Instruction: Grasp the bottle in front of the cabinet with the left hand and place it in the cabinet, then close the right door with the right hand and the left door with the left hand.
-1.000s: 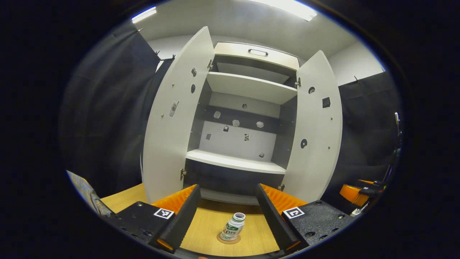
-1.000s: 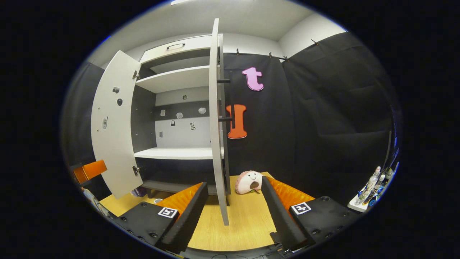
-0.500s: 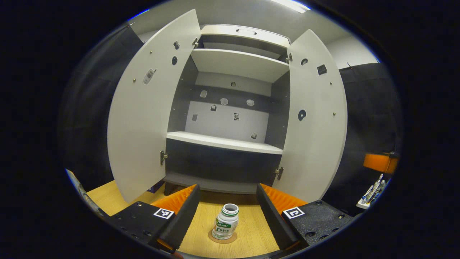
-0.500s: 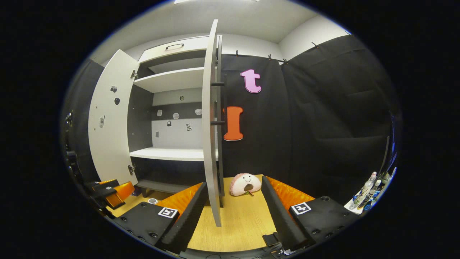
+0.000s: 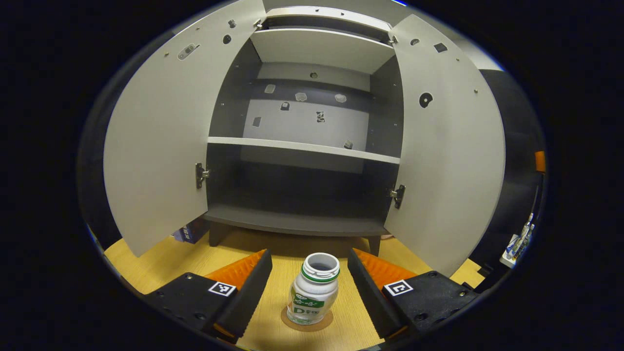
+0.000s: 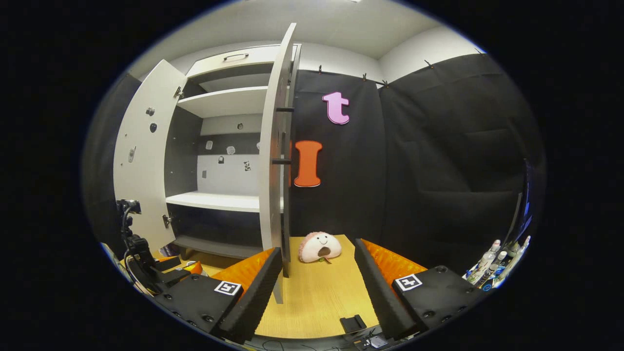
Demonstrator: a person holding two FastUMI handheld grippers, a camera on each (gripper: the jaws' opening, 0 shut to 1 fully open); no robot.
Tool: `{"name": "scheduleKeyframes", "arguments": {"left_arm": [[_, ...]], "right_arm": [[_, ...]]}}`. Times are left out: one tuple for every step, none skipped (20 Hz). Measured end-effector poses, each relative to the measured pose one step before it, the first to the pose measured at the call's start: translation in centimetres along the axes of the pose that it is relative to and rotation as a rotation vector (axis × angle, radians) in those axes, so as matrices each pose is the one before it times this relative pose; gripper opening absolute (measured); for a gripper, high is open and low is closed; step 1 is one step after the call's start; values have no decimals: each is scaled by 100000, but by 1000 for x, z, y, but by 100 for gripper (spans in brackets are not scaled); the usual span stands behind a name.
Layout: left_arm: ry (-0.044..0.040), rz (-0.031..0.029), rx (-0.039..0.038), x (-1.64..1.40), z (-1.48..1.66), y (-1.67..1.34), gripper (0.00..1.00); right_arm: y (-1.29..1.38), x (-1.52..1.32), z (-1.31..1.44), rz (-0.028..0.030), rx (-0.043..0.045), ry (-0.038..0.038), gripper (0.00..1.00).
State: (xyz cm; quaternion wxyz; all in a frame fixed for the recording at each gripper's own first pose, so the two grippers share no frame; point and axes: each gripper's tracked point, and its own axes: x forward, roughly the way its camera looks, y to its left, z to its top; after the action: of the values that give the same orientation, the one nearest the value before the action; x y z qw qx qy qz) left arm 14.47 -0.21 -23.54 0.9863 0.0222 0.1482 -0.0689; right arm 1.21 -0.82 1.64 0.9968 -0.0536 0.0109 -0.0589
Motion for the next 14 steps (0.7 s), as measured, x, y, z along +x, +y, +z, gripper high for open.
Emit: {"name": "scheduleKeyframes", "arguments": {"left_arm": [[1191, -908, -1275, 446, -588, -260, 95], [1136, -688, -1084, 448, -566, -139, 95], [1231, -106, -186, 412, -517, -35, 95], [1222, -39, 710, 346, -671, -12, 95], [1307, -93, 1090, 258, -665, 8, 95], [1292, -39, 1042, 232, -644, -13, 95], [986, 797, 824, 76, -533, 164, 95], [812, -930, -513, 71, -549, -138, 95], [1476, -2054, -1300, 143, -695, -588, 95], [1053, -271, -1171, 61, -455, -144, 95], [989, -113, 404, 38, -446, 198, 96], [991, 573, 796, -39, -320, 157, 95], [487, 81, 762, 184, -160, 79, 94], [210, -137, 524, 130, -35, 123, 88]], "right_arm": [[-79, 0, -151, -364, 110, 597, 98], [26, 63, -14, -309, 124, 372, 98], [-112, -23, -82, -390, -108, 102, 98], [-192, 74, 20, -499, -288, 69, 98], [-179, -80, -80, -552, -348, 209, 98], [-82, 19, -81, -461, -258, 329, 98], [-98, -22, -110, -432, -155, 313, 98], [-117, -39, -107, -430, -59, 378, 98], [-104, -41, -186, -429, 156, 557, 98], [-73, -24, -100, -193, 510, 413, 98], [82, -59, -69, 115, 714, 61, 99], [114, -33, -92, 104, 429, 279, 99], [41, -36, -114, 133, 65, 423, 98], [109, -73, -104, 74, -144, 406, 98]]}}
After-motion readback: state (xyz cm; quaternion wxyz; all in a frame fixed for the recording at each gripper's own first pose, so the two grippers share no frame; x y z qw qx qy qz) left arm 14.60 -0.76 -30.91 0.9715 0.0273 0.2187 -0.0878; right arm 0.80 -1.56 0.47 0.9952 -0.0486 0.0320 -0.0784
